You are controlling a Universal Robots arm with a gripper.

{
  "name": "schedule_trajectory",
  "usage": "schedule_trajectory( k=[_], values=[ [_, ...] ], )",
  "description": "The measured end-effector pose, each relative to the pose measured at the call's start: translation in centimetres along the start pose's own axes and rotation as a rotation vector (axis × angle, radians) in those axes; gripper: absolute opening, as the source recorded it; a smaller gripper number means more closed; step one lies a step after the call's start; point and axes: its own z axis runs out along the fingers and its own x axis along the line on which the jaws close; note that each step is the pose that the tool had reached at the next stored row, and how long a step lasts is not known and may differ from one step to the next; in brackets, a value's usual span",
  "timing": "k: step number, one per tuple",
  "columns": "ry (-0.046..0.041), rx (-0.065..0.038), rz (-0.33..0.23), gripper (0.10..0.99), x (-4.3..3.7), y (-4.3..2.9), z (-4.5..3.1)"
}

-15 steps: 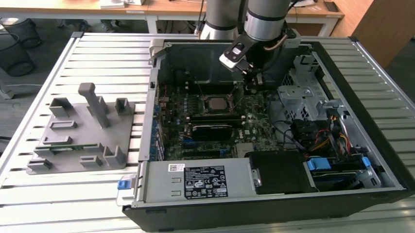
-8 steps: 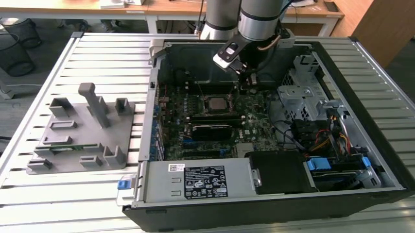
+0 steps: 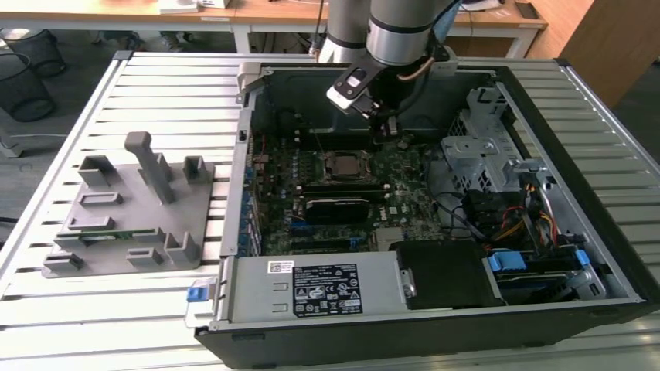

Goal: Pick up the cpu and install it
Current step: 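Close the cpu cover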

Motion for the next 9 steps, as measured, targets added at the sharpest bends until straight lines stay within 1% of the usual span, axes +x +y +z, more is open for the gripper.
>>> schedule_trajectory(
  k=[1,9],
  values=[
    [0.0001,0.000,0.000,0.106,0.03,-0.36,0.02],
    [0.0001,0.000,0.000,0.106,0.06,-0.80,0.04]
  ],
)
